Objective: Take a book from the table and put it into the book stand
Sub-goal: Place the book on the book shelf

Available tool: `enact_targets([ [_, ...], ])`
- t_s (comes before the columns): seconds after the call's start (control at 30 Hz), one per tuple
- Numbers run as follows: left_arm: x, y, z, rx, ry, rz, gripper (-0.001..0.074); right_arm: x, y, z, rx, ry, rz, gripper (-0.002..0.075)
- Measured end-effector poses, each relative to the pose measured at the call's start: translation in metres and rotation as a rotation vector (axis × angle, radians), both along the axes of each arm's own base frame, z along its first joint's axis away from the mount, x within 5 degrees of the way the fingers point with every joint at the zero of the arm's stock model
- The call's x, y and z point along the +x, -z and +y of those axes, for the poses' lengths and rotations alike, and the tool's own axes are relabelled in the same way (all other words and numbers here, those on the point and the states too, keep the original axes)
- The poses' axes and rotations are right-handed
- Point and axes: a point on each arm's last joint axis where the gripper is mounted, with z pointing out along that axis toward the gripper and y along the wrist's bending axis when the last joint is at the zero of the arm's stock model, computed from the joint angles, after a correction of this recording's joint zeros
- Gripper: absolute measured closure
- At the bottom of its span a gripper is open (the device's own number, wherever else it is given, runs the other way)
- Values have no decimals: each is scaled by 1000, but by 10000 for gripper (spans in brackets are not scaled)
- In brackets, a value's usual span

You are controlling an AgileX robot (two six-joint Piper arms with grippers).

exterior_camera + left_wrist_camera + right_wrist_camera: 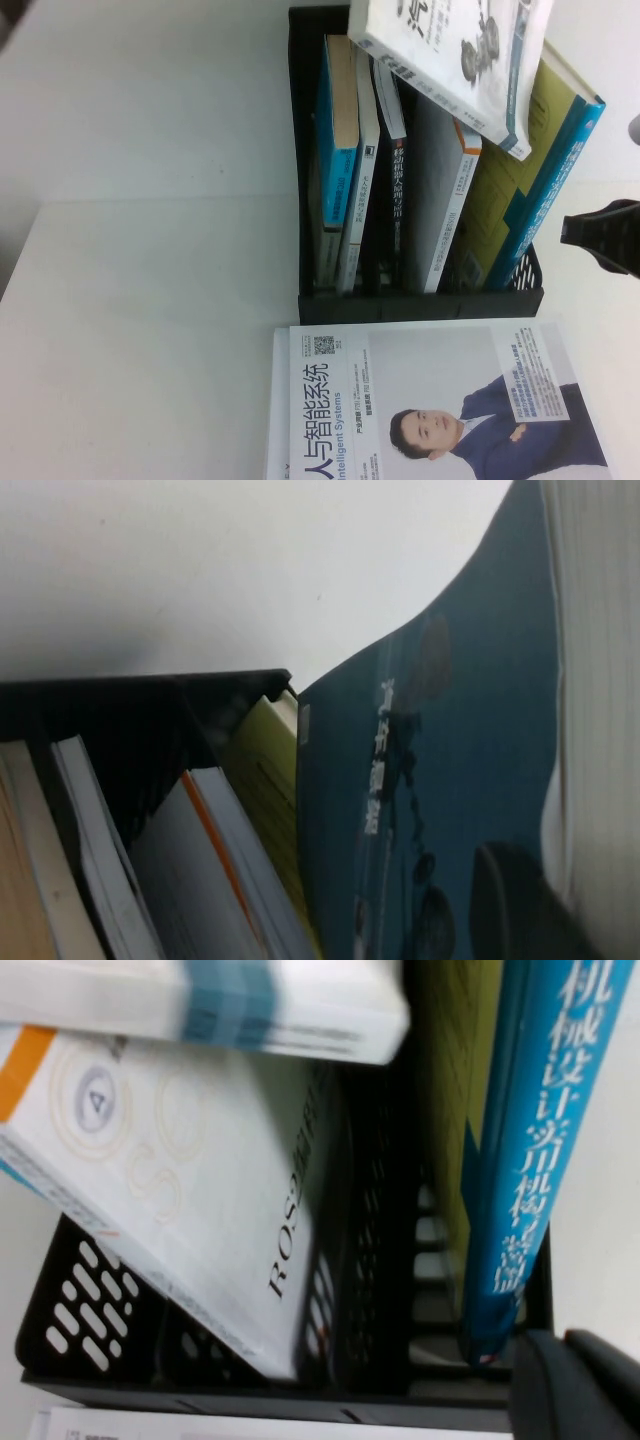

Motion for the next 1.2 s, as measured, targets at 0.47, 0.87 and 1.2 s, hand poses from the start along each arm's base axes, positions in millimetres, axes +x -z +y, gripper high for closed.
enact_targets([
  [0.47, 24, 17, -1, 13, -134, 23, 624, -1, -3, -1, -27, -18, -28, 730],
  [0.87, 8, 15, -13, 63, -213, 18, 624, 5, -13, -1, 4, 22, -88, 730],
  [1.2, 7, 41, -53, 103, -141, 71, 624, 5, -13, -1, 7, 21, -85, 730],
])
